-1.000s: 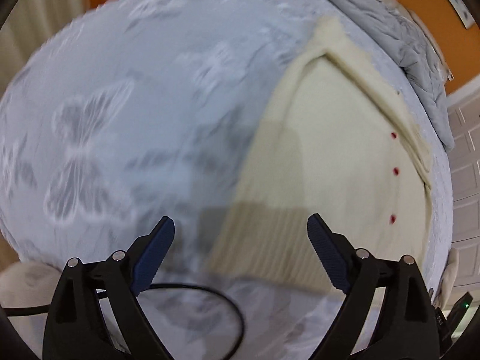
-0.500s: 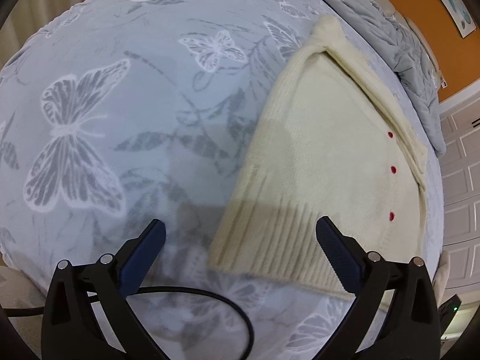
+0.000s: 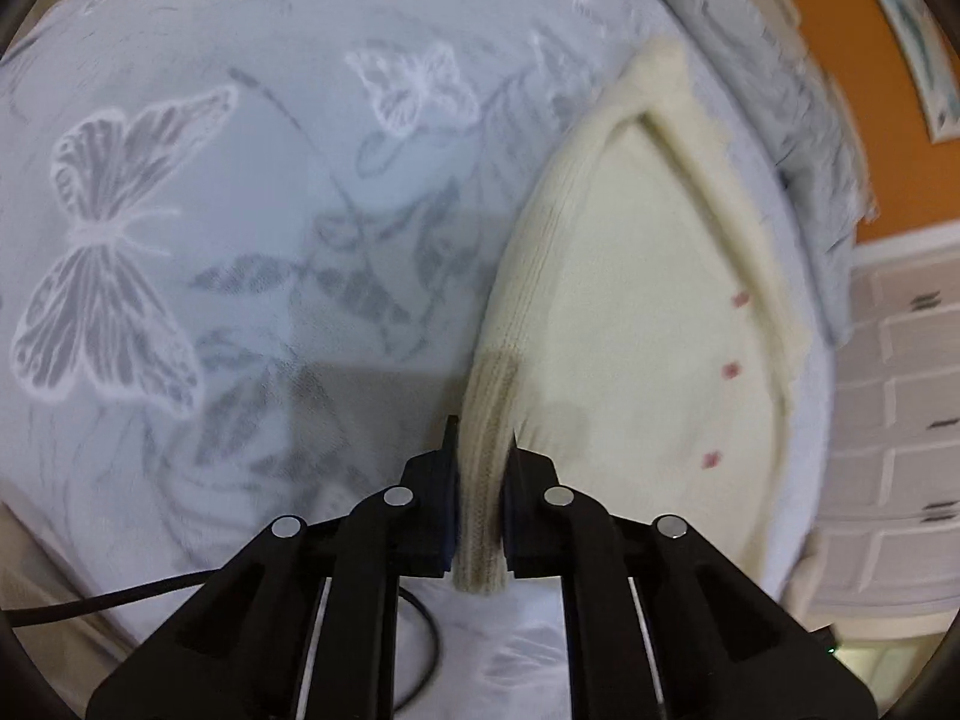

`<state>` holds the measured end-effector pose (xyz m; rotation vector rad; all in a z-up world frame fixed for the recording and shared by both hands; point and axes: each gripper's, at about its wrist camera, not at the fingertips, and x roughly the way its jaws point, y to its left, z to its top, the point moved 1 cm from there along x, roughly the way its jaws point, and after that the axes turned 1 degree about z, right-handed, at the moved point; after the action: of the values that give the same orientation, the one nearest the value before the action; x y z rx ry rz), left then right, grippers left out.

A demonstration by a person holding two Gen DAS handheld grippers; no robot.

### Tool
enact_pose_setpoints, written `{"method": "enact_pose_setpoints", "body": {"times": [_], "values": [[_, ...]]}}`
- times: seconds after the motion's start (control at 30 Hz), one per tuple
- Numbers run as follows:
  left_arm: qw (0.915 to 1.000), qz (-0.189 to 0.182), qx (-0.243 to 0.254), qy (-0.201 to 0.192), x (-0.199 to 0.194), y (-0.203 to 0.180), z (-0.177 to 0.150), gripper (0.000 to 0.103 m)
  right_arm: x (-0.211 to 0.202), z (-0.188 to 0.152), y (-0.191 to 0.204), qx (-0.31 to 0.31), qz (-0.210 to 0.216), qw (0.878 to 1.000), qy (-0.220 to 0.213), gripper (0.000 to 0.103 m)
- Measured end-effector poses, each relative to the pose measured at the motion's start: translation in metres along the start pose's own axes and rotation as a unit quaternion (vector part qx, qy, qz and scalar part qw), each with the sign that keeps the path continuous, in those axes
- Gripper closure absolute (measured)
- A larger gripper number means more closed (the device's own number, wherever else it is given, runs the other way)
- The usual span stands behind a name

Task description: Fold small clothes

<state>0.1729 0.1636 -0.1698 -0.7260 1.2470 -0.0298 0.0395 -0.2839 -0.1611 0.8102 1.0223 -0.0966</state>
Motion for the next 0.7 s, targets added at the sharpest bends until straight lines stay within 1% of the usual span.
{"method": "enact_pose_setpoints", "body": {"times": [0.07, 0.2, 0.3, 0.33, 0.4, 0.43, 0.47, 0.5, 0.53, 0.57, 0.6, 0.63, 0.67, 0.7], "values": [[0.9996, -0.027, 0.001, -0.012, -0.018, -0.005, -0.002, 0.094, -0.015, 0.002, 0.008, -0.01, 0.017, 1.0, -0.015, 0.096], [0.9979, -0.056, 0.026, -0.018, -0.051, -0.018, -0.015, 0.095, -0.047, 0.004, 0.012, -0.01, 0.043, 0.998, -0.034, 0.097], [0.997, -0.066, 0.039, -0.016, -0.072, -0.018, -0.029, 0.095, -0.076, -0.003, 0.007, -0.018, 0.054, 0.998, -0.035, 0.098], [0.9965, -0.07, 0.045, -0.01, -0.082, -0.015, -0.038, 0.095, -0.084, -0.008, 0.003, -0.022, 0.056, 0.998, -0.033, 0.101], [0.9958, -0.071, 0.058, -0.005, -0.097, -0.011, -0.053, 0.096, -0.108, -0.024, -0.004, -0.035, 0.058, 0.997, -0.024, 0.103], [0.9953, -0.067, 0.07, -0.005, -0.108, -0.007, -0.065, 0.097, -0.117, -0.033, -0.009, -0.043, 0.059, 0.997, -0.019, 0.103], [0.9948, -0.062, 0.081, -0.004, -0.116, -0.003, -0.075, 0.103, -0.125, -0.04, -0.012, -0.054, 0.051, 0.997, -0.012, 0.103], [0.9943, -0.057, 0.09, -0.002, -0.123, 0.001, -0.084, 0.103, -0.129, -0.05, -0.017, -0.065, 0.034, 0.997, -0.002, 0.103], [0.9936, -0.045, 0.103, 0.005, -0.129, 0.009, -0.097, 0.103, -0.131, -0.06, -0.024, -0.081, 0.002, 0.997, 0.008, 0.102], [0.9932, -0.029, 0.112, 0.01, -0.129, 0.014, -0.104, 0.103, -0.13, -0.064, -0.031, -0.082, -0.018, 0.996, 0.014, 0.099], [0.9925, -0.008, 0.121, 0.012, -0.126, 0.02, -0.11, 0.103, -0.128, -0.064, -0.039, -0.072, -0.023, 0.997, 0.021, 0.093], [0.992, 0.005, 0.125, 0.015, -0.124, 0.023, -0.112, 0.103, -0.127, -0.063, -0.043, -0.06, -0.024, 0.998, 0.024, 0.093], [0.9923, 0.015, 0.122, 0.017, -0.118, 0.024, -0.111, 0.099, -0.123, -0.056, -0.045, -0.049, -0.026, 0.998, 0.024, 0.09], [0.993, 0.013, 0.116, 0.02, -0.113, 0.024, -0.11, 0.095, -0.121, -0.049, -0.042, -0.051, -0.032, 0.998, 0.019, 0.083]]}}
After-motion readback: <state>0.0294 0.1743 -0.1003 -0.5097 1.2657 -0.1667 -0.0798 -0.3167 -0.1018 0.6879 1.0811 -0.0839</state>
